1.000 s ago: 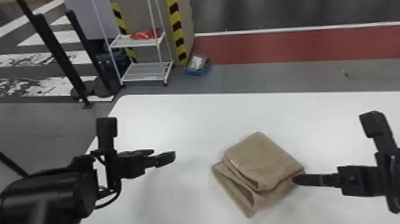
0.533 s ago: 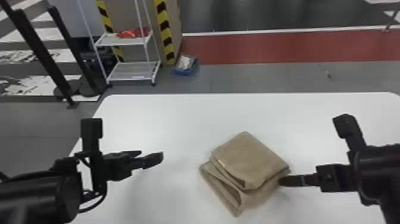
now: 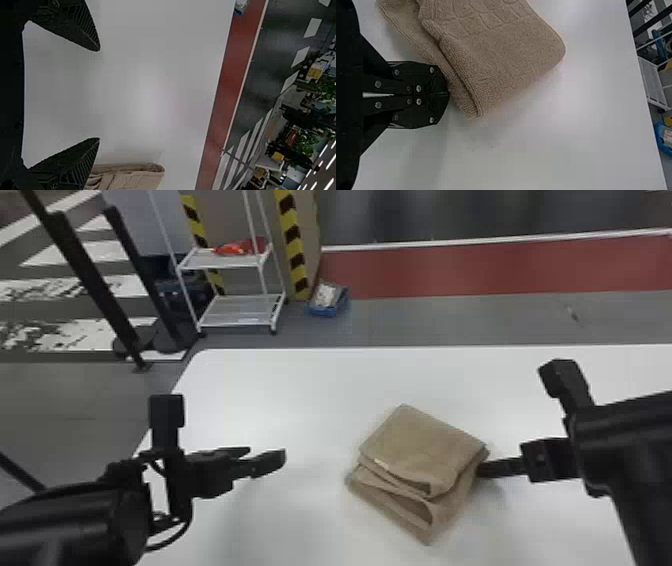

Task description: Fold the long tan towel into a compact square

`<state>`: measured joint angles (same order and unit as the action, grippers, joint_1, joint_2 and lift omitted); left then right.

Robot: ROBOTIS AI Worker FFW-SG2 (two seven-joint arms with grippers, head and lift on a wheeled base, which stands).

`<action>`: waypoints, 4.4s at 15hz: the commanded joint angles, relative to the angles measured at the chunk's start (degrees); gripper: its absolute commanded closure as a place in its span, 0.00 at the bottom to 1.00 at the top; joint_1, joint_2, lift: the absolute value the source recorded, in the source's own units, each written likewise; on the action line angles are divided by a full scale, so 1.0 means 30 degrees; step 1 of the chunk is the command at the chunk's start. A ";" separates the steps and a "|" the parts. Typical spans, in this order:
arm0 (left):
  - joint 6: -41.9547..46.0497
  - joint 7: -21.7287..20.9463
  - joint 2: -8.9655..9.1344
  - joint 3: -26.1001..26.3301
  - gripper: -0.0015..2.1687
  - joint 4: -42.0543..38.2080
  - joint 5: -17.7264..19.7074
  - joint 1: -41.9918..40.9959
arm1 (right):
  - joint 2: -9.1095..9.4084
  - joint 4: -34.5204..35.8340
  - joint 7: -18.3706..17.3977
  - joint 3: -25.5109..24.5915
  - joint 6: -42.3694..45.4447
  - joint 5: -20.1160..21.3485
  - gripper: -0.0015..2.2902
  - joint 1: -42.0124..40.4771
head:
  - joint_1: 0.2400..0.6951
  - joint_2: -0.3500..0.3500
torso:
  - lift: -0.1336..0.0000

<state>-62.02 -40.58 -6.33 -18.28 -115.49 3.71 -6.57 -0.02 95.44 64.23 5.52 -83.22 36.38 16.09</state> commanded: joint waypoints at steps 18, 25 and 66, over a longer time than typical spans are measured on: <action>0.0003 0.0021 -0.0029 -0.0031 0.04 -0.0057 0.0022 0.0110 | 0.0022 -0.4070 -0.5735 0.0474 0.4492 -0.3807 0.90 0.2722 | 1.00 0.70 | 0.07; 0.0061 0.0051 -0.0059 0.0057 0.04 0.0207 -0.0007 0.0228 | 0.0022 -0.2899 -0.6086 0.0592 0.6192 -0.5331 0.90 0.1931 | 1.00 0.72 | 0.07; 0.0237 0.0021 -0.0088 -0.0031 0.04 0.0266 0.0022 -0.0007 | 0.0022 0.3078 0.2000 0.5719 0.9531 0.6417 0.05 -0.1848 | 1.00 0.88 | 0.07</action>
<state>-61.21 -40.51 -6.58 -18.28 -114.60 3.78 -6.59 0.00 101.93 70.57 23.95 -54.38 57.07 10.22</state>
